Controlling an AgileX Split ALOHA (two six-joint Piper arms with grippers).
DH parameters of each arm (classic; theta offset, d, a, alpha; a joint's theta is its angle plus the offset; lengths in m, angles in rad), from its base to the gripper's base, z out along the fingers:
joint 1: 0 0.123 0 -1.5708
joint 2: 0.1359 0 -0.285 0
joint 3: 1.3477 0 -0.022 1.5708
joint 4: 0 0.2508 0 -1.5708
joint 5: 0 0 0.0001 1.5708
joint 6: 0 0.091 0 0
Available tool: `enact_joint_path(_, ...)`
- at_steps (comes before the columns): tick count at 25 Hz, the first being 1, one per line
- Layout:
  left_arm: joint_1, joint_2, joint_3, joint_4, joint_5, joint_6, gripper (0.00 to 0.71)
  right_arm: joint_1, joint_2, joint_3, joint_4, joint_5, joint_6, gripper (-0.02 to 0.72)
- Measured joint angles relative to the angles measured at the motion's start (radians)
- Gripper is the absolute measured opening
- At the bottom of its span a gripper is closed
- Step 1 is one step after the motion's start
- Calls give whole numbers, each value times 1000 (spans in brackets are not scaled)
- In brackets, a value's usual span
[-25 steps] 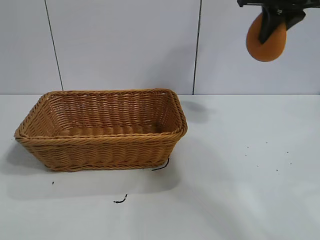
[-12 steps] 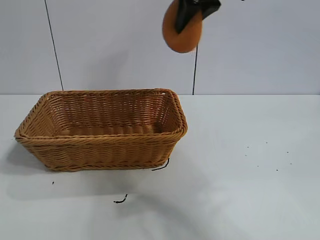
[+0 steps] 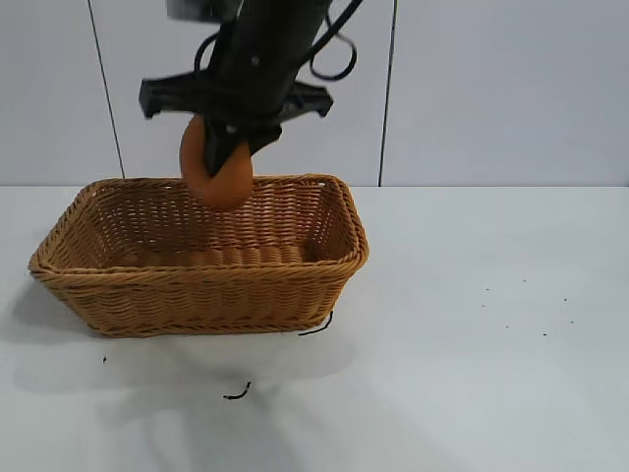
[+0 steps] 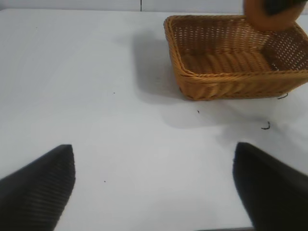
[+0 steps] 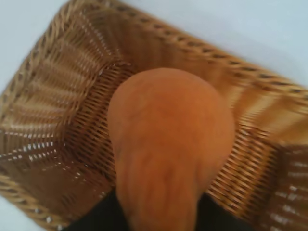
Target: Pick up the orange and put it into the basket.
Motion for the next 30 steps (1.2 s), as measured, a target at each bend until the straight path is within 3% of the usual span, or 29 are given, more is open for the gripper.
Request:
enact_joint_path(2,0,0,0,0,0,0,639,0,2,0,2,1,0,214)
enact_joint_path(5,0,0,0,0,0,0,639,0,2,-2,3,6,0,486)
enact_joint_path(7,0,0,0,0,0,0,639,0,2,-15,3,30,-2,621)
enact_joint_path(9,0,0,0,0,0,0,639,0,2,-47,0,71,-7,666)
enact_joint_path(19,0,0,0,0,0,0,639,-26,-1,-439,-75,335,8,694)
enact_joint_path(27,0,0,0,0,0,0,639,-108,-9,-532,-144,446,19,694)
enact_joint_path(30,0,0,0,0,0,0,639,-178,-9,-532,-165,452,19,694)
